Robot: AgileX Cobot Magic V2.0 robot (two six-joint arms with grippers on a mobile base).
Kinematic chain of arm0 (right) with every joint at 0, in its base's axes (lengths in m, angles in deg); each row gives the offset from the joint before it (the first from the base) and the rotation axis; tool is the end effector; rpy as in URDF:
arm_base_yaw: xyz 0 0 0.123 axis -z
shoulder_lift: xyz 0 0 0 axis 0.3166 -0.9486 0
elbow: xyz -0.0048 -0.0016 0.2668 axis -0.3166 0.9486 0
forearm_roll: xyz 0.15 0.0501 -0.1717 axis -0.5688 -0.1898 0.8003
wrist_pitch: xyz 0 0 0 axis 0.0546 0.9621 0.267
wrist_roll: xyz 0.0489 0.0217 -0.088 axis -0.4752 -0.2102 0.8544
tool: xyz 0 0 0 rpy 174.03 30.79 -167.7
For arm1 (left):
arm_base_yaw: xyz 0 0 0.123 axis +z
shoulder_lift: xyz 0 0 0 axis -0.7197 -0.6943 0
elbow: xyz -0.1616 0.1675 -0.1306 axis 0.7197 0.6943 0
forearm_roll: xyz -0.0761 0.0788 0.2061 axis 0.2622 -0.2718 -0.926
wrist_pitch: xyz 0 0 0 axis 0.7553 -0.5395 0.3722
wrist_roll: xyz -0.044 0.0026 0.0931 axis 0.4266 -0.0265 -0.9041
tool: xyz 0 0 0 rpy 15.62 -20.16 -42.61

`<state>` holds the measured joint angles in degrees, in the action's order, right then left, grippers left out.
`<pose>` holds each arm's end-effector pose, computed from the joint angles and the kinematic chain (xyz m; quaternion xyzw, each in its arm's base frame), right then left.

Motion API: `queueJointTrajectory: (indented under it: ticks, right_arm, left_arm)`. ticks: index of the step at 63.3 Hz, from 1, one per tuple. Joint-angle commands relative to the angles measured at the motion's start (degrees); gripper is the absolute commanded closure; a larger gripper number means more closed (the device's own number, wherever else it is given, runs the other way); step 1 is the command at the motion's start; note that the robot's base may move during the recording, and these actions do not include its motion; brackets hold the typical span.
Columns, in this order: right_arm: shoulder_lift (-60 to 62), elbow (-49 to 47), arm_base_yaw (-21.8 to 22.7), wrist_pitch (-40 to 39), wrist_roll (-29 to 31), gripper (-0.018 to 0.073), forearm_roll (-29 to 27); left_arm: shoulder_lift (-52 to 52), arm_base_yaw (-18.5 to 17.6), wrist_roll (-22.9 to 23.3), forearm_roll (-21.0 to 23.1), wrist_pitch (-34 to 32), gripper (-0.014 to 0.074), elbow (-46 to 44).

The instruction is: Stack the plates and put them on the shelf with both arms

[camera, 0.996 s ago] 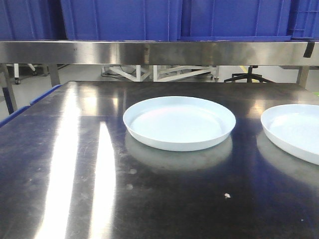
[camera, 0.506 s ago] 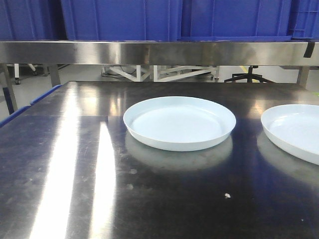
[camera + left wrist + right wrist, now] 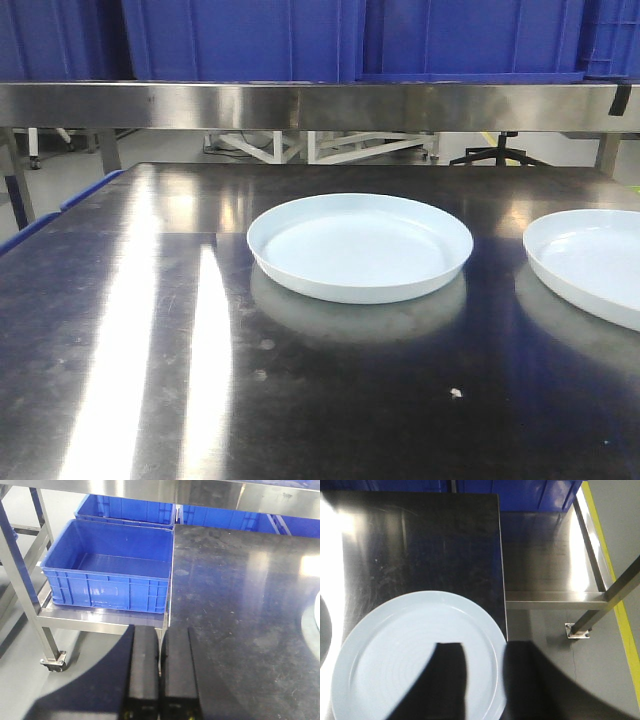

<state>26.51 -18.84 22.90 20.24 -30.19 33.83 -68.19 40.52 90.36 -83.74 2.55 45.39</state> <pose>0.1937 -0.0209 0.2935 0.0674 0.8808 -0.0331 0.4675 0.1208 -0.0096 0.2716 0.0058 0.8238 -0.0382 0.5656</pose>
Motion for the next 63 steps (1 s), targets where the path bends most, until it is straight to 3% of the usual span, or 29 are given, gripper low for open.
queueJointTrajectory:
  ticks: [1, 4, 19, 25, 32, 37, 63]
  right_arm:
    - [0.5, -2.1, 0.1, -2.1, 0.0, 0.0428, 0.2]
    - [0.5, -2.1, 0.1, -1.5, 0.0, 0.0524, 0.2]
    - [0.0, -2.1, 0.1, -1.6, 0.0, 0.0483, 0.2]
    - [-1.2, -2.1, 0.1, -1.8, 0.0, 0.0393, 0.2]
    - [-3.1, -2.1, 0.1, -1.8, 0.0, 0.0171, 0.2]
    - [-4.8, -2.1, 0.1, -1.7, 0.0, 0.0084, 0.2]
    - [-11.6, -2.1, 0.1, -1.6, 0.0, 0.0083, 0.2]
  left_arm:
    - [0.0, 0.0, 0.6, 0.4, -4.1, 0.0510, -1.6]
    - [0.0, 0.0, 0.6, 0.4, -4.1, 0.0510, -1.6]
    - [0.0, 0.0, 0.6, 0.4, -4.1, 0.0510, -1.6]
    - [0.0, 0.0, 0.6, 0.4, -4.1, 0.0510, -1.6]
    - [0.0, 0.0, 0.6, 0.4, -4.1, 0.0510, -1.6]
    - [0.0, 0.0, 0.6, 0.4, -4.1, 0.0510, -1.6]
    - [0.0, 0.0, 0.6, 0.4, -4.1, 0.0510, -1.6]
